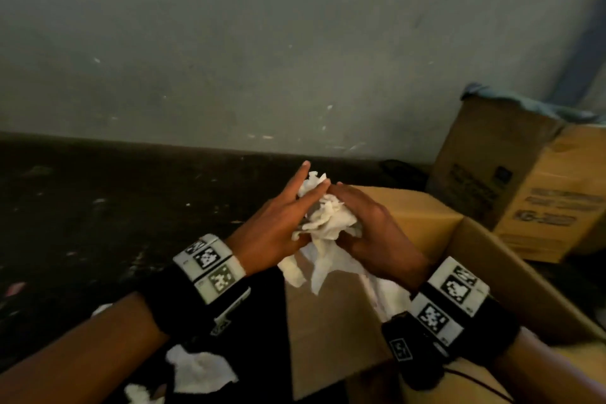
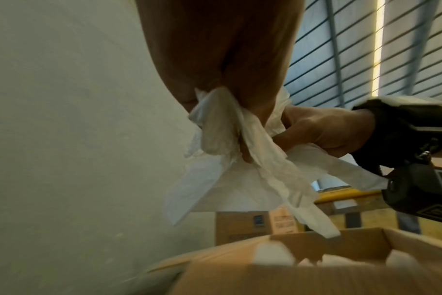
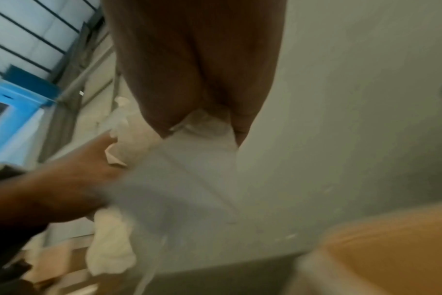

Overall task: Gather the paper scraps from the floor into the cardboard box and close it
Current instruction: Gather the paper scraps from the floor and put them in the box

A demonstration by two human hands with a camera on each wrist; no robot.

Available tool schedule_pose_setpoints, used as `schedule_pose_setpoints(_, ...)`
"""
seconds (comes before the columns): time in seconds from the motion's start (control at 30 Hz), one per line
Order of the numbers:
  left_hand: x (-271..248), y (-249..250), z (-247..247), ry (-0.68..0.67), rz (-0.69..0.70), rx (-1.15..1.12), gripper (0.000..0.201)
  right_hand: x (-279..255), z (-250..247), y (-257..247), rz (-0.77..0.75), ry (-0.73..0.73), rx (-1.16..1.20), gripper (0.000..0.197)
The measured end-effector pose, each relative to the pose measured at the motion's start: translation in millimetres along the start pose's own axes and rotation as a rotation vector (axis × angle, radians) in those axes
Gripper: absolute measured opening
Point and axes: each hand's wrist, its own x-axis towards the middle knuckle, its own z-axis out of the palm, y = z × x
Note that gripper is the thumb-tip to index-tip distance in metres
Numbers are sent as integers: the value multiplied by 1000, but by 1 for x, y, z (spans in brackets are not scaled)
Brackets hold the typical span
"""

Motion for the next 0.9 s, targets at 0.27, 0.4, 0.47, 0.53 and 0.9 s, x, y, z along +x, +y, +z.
schedule_pose_setpoints(0.27, 106, 80, 122, -214, -50, -2, 94, -70, -106, 94, 383, -212, -283, 69)
schedule_pose_setpoints(0.4, 111, 88, 146, -566, -162, 150, 124, -95, -120, 135, 731, -569, -473, 101)
schedule_pose_setpoints(0.47, 109, 78, 140, -619, -204, 149, 125, -96, -123, 139, 762, -622, -469, 100)
schedule_pose_setpoints(0.53, 101, 68, 124, -588, -229, 82, 118, -85, -123, 127, 710, -641, -441, 90)
schedule_pose_setpoints(0.9, -54, -48, 17, 38, -609, -176, 76, 43, 16, -6, 258, -731, -144, 66)
